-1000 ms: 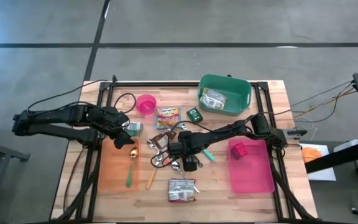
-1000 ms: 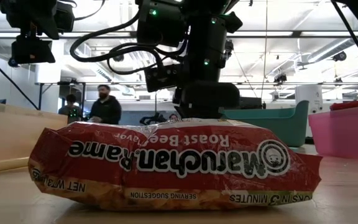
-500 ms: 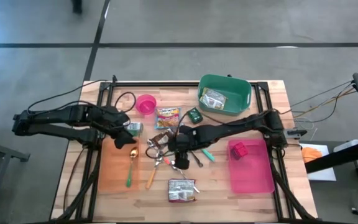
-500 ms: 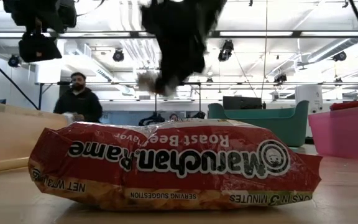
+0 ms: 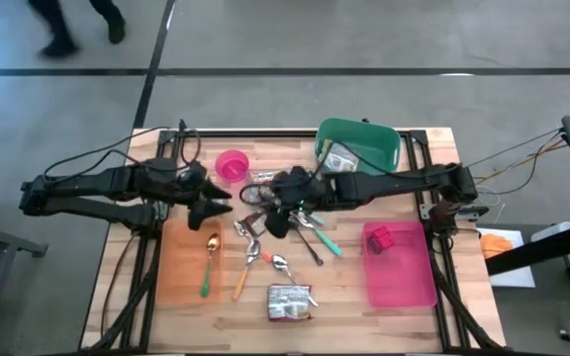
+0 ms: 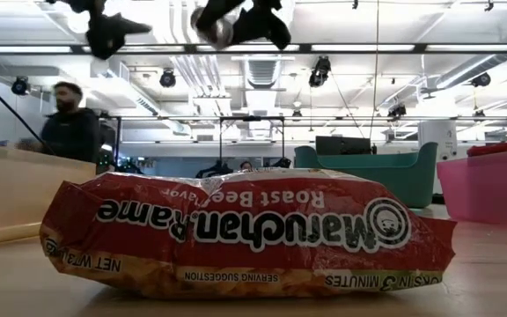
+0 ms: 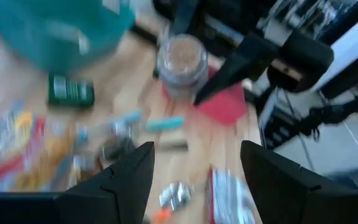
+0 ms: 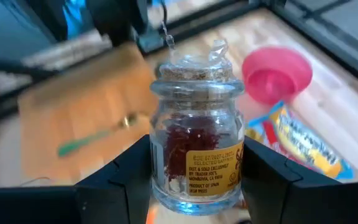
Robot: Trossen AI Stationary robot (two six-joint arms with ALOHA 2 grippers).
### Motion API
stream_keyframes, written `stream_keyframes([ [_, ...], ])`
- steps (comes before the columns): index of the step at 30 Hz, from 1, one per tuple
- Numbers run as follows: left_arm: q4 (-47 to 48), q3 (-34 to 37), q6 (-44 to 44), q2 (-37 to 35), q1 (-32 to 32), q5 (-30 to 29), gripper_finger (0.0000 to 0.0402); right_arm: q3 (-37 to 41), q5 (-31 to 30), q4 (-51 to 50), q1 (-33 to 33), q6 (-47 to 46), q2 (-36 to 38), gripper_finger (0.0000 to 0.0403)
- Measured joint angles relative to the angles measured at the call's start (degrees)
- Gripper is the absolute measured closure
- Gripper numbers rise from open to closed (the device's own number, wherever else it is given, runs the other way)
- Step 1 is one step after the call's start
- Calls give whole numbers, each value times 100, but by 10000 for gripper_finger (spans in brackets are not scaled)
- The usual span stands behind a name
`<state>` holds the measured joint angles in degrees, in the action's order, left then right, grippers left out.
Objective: Pick & Place Food Item
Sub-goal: Put the brown seasoning bottle into the pink bin
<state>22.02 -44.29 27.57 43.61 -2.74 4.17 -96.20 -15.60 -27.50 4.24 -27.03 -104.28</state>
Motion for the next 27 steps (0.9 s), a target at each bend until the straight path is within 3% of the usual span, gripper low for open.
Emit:
stream_keyframes([
  [8,-1364,-2,-953,44,0,-335,160,2,51,1277,-71,94,165,219],
  [27,-2926,2,-766,660,0,-51,153,2,615,2078,-64,443,195,219],
])
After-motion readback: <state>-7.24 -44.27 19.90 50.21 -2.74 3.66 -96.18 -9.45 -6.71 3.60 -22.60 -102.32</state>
